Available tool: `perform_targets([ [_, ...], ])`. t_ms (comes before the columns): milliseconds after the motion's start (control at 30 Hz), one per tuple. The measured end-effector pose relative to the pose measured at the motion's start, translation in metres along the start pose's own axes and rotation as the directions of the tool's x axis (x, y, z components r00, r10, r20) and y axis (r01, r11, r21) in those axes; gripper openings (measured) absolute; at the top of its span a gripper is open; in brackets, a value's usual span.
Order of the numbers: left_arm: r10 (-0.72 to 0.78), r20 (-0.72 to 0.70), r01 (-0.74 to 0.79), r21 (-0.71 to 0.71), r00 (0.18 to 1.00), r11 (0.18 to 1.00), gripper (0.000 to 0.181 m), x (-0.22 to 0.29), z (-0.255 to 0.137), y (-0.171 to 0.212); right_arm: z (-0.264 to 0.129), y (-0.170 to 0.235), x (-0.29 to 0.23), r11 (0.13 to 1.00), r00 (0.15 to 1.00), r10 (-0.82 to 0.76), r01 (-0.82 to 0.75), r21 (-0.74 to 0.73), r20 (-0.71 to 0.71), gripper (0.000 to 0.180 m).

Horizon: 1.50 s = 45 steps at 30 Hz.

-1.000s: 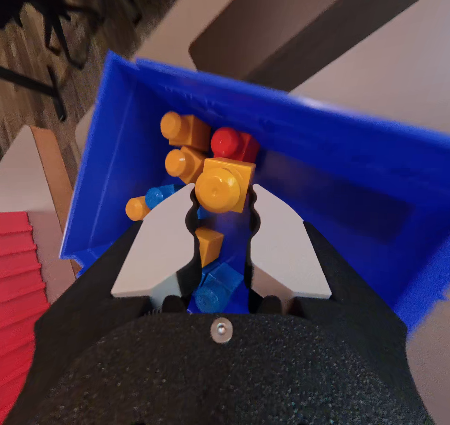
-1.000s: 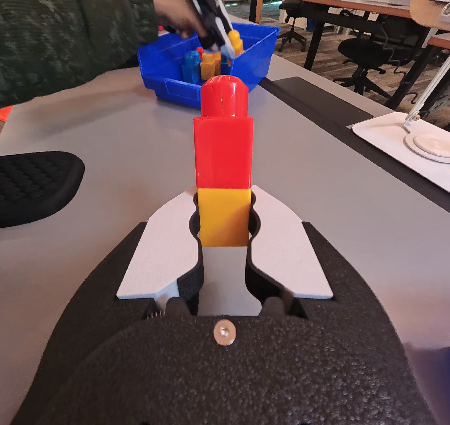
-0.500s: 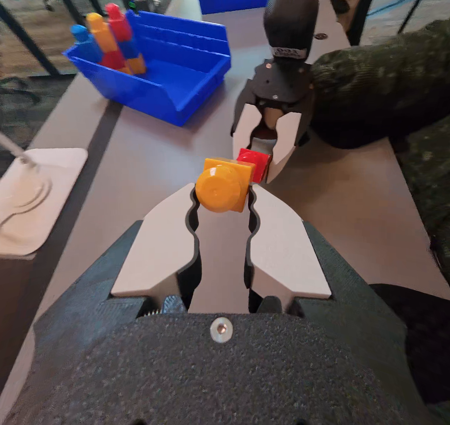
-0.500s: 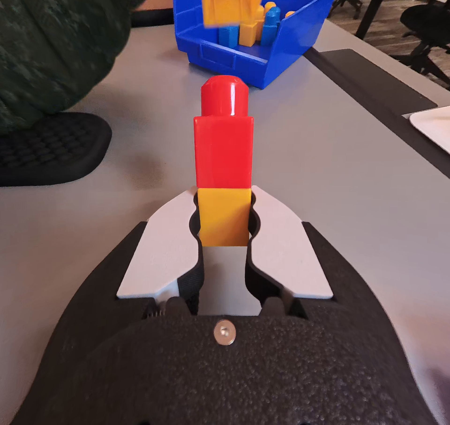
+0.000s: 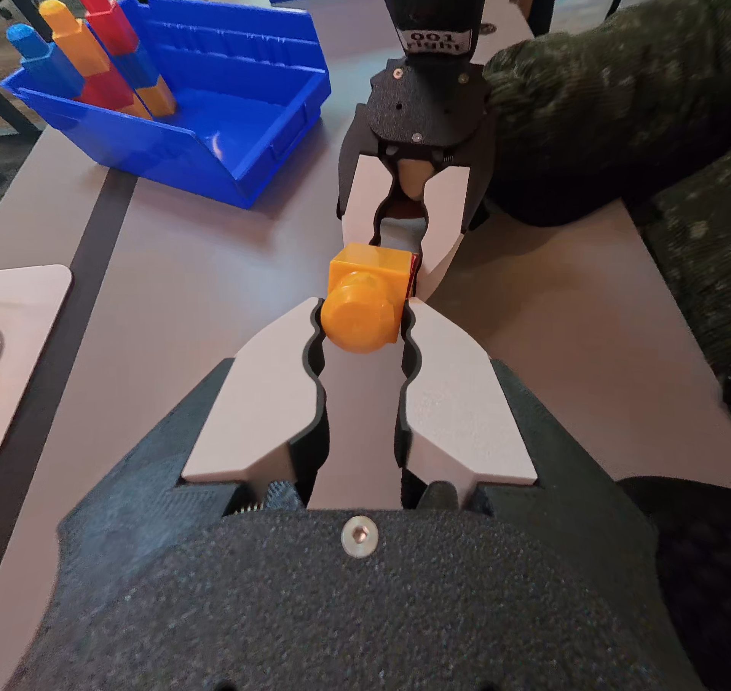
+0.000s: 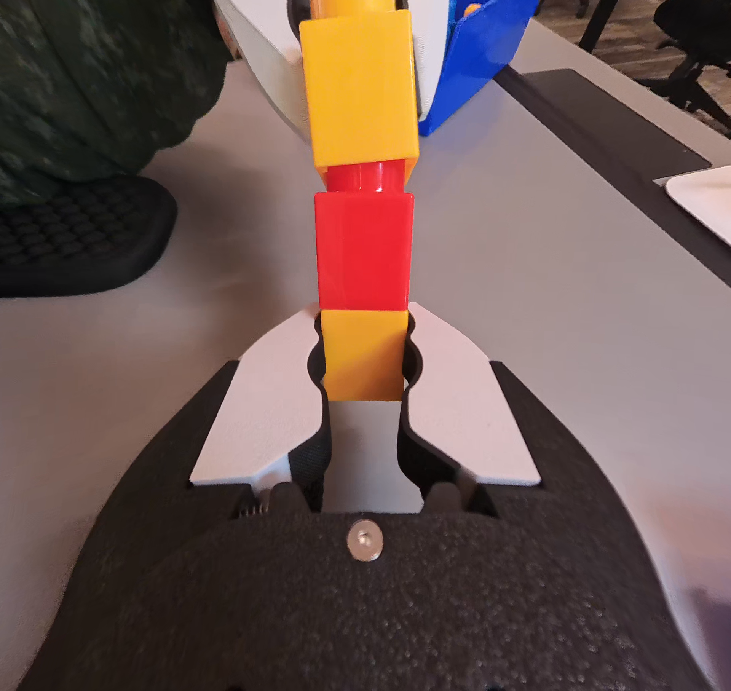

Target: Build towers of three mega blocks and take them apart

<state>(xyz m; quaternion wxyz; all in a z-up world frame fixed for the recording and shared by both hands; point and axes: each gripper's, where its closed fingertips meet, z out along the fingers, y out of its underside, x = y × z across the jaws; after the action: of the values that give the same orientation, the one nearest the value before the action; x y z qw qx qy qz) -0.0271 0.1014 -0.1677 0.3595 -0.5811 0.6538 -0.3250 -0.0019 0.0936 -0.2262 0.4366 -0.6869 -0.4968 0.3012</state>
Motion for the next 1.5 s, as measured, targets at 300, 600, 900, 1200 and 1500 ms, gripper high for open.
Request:
perform_targets([
  [300, 0.086, -0.044, -0.094, -0.245, 0.995, 0.965, 0.036, 0.013, 0.009, 0.036, 0.007, 0.026, -0.004, 0.977, 0.995, -0.097, 0.093, -0.192, -0.01, 0.035],
  [600, 0.123, -0.103, -0.154, -0.391, 0.987, 0.908, 0.036, 0.025, 0.025, 0.059, 0.008, 0.051, -0.008, 0.906, 0.981, -0.193, 0.181, -0.382, 0.005, 0.035],
  [900, 0.128, -0.082, -0.147, -0.297, 0.988, 0.944, 0.036, 0.023, 0.028, 0.043, 0.008, 0.053, -0.007, 0.907, 0.983, -0.183, 0.17, -0.385, 0.004, 0.036],
  [1200, 0.02, -0.033, -0.011, 0.256, 0.999, 0.967, 0.053, 0.015, 0.025, -0.042, -0.027, -0.043, -0.004, 0.978, 1.0, 0.004, -0.006, 0.207, 0.009, 0.036],
  [1500, 0.022, 0.008, -0.023, 0.181, 1.0, 0.983, 0.037, 0.011, 0.043, -0.038, -0.023, -0.033, -0.005, 0.985, 0.995, 0.07, -0.079, 0.151, 0.067, 0.05],
])
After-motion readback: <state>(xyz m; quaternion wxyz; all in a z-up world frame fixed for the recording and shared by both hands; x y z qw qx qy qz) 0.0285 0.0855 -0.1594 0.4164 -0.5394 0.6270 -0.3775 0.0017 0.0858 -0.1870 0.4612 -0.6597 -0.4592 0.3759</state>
